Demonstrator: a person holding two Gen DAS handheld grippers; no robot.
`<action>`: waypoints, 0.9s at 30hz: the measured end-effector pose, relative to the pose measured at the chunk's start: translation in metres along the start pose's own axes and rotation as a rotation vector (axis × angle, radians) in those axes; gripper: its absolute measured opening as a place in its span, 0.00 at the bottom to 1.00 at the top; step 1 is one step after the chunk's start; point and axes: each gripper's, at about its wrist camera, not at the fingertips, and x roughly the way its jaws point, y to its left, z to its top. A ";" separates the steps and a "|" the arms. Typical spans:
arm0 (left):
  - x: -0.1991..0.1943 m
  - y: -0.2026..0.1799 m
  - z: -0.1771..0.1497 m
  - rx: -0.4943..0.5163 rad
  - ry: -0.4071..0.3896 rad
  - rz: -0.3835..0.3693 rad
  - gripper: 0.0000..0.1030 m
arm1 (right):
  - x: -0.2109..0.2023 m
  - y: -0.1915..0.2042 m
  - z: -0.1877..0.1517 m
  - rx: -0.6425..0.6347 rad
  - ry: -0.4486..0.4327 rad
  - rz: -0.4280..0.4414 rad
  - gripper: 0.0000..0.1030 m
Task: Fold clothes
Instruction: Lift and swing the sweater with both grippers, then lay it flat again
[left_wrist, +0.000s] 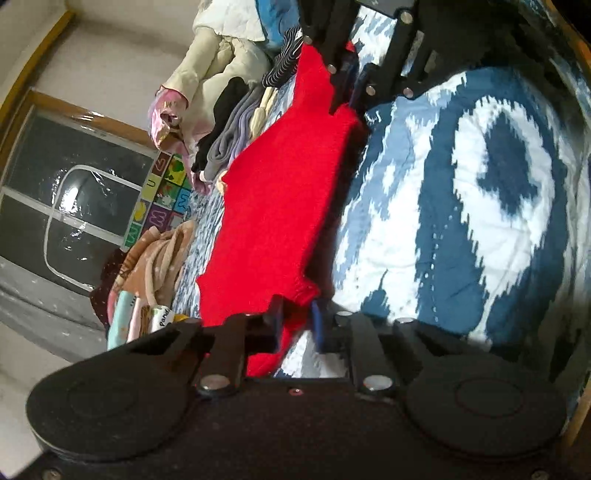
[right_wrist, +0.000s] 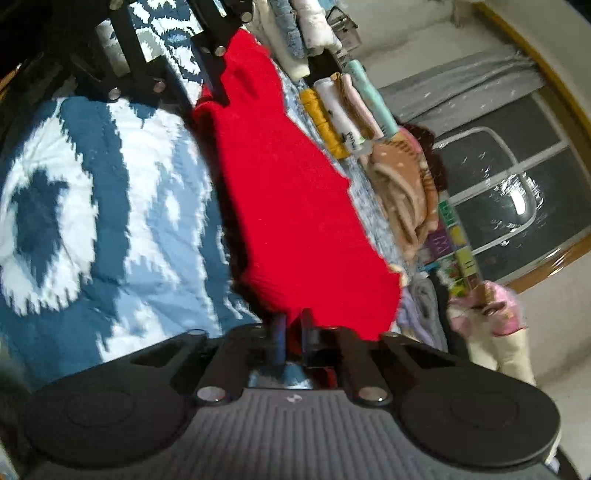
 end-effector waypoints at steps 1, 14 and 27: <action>-0.003 0.000 0.000 -0.003 -0.002 -0.003 0.10 | -0.003 -0.003 0.001 0.021 -0.001 0.014 0.08; -0.044 0.012 0.000 -0.024 0.044 -0.179 0.39 | -0.059 0.005 0.001 0.166 -0.030 0.118 0.24; -0.002 0.099 0.039 -0.919 -0.061 -0.253 0.52 | -0.015 -0.169 -0.196 1.589 0.112 -0.052 0.60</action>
